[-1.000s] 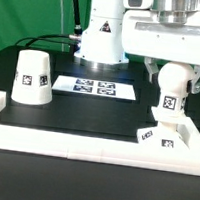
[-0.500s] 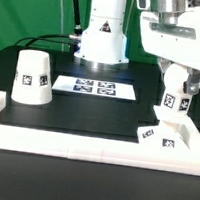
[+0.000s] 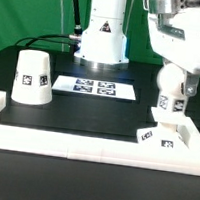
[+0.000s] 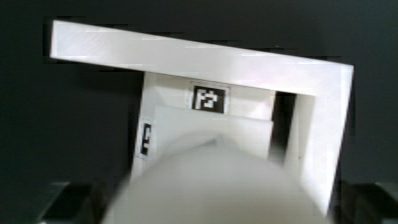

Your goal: Assemble lamp

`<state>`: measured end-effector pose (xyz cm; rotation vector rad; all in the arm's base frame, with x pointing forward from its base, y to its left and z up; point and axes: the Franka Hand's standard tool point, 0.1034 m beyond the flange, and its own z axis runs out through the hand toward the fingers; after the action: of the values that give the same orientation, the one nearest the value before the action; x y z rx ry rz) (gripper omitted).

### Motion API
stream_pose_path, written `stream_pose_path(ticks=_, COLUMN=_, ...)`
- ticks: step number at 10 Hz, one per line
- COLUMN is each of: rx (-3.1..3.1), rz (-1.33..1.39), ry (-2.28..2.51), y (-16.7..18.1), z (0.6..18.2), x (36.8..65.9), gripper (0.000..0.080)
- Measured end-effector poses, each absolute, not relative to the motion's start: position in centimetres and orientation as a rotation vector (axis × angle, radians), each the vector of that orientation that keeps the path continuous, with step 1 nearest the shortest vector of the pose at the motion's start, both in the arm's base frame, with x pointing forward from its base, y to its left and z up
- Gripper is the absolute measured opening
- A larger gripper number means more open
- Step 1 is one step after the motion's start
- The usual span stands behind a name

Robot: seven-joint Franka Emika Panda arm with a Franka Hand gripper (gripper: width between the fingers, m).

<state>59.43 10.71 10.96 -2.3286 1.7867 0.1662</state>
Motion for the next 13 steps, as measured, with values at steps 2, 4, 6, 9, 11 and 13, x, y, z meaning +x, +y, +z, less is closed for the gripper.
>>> stream_pose_path(ticks=2, rx=-2.549, rz=0.141, ry=1.448, y=10.7, z=11.2, x=59.6, gripper=0.0687)
stream_pose_path(ticks=4, rx=-2.649, rz=0.123, ry=1.243, y=10.5, z=11.1, x=59.6, gripper=0.0698)
stream_pose_path(ticks=6, rx=-2.732, rz=0.098, ry=1.037, y=10.5, z=11.1, x=59.6, gripper=0.0698)
stream_pose_path(ticks=9, rx=-2.817, rz=0.066, ry=0.757, y=10.4, z=11.1, x=59.6, gripper=0.0698)
stream_pose_path(ticks=11, rx=-2.937, rz=0.014, ry=0.366, y=9.8, z=11.2, x=59.8, gripper=0.0698)
stream_pose_path(ticks=13, rx=-2.989, rz=-0.02, ry=0.039, y=9.6, z=11.3, x=59.9, gripper=0.0698)
